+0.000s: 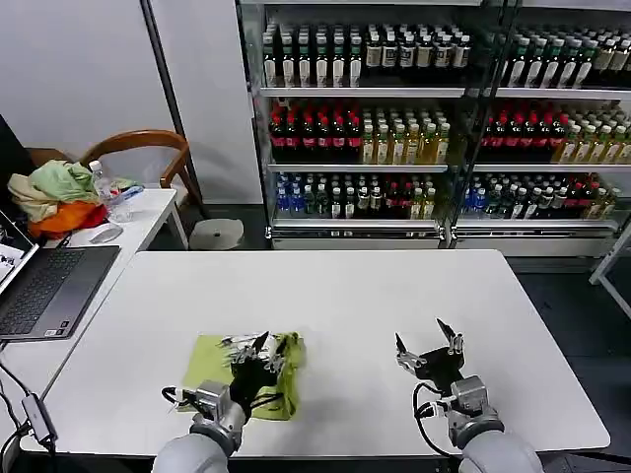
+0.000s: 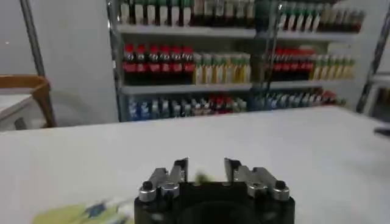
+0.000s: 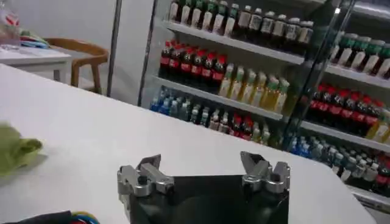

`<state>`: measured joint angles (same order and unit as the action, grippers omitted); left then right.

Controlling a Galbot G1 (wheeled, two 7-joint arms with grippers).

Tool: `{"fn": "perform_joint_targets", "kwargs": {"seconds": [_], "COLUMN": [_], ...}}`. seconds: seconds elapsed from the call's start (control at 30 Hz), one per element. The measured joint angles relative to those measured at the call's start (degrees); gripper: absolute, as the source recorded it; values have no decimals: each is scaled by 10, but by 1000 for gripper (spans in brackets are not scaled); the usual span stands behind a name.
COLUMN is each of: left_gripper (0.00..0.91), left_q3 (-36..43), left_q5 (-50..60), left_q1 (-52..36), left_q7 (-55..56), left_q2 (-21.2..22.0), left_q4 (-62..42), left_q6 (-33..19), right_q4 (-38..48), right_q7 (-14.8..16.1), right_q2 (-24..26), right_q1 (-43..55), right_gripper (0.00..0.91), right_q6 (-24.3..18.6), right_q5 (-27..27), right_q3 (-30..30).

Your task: Fold and organize the clothes.

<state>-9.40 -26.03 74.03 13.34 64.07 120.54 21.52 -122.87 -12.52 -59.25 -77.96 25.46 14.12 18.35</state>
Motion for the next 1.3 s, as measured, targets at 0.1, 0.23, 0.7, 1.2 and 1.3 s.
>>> {"fn": "perform_joint_targets", "kwargs": {"seconds": [0.1, 0.23, 0.7, 1.2, 1.3], "left_gripper": [907, 907, 907, 907, 907], "left_q3": [-14, -46, -139, -152, -152], "left_q5": [-19, -40, -71, -85, -89], "left_q1": [2, 10, 71, 72, 71], "left_q7": [-10, -13, 30, 46, 46], "left_q2": [-6, -23, -51, -48, -47], "left_q4": [13, 28, -8, -76, -87], "left_q6": [-15, -26, -9, -3, -4], "right_q4": [-1, -4, -12, -11, -9], "right_q7": [1, 2, 4, 5, 4], "right_q2": [1, 2, 10, 8, 8], "right_q1": [3, 7, 6, 7, 7], "right_gripper": [907, 907, 907, 907, 907], "right_q6": [-1, -2, -9, -11, -12], "right_q5": [0, 2, 7, 7, 7], "right_q3": [1, 1, 12, 9, 11]}}
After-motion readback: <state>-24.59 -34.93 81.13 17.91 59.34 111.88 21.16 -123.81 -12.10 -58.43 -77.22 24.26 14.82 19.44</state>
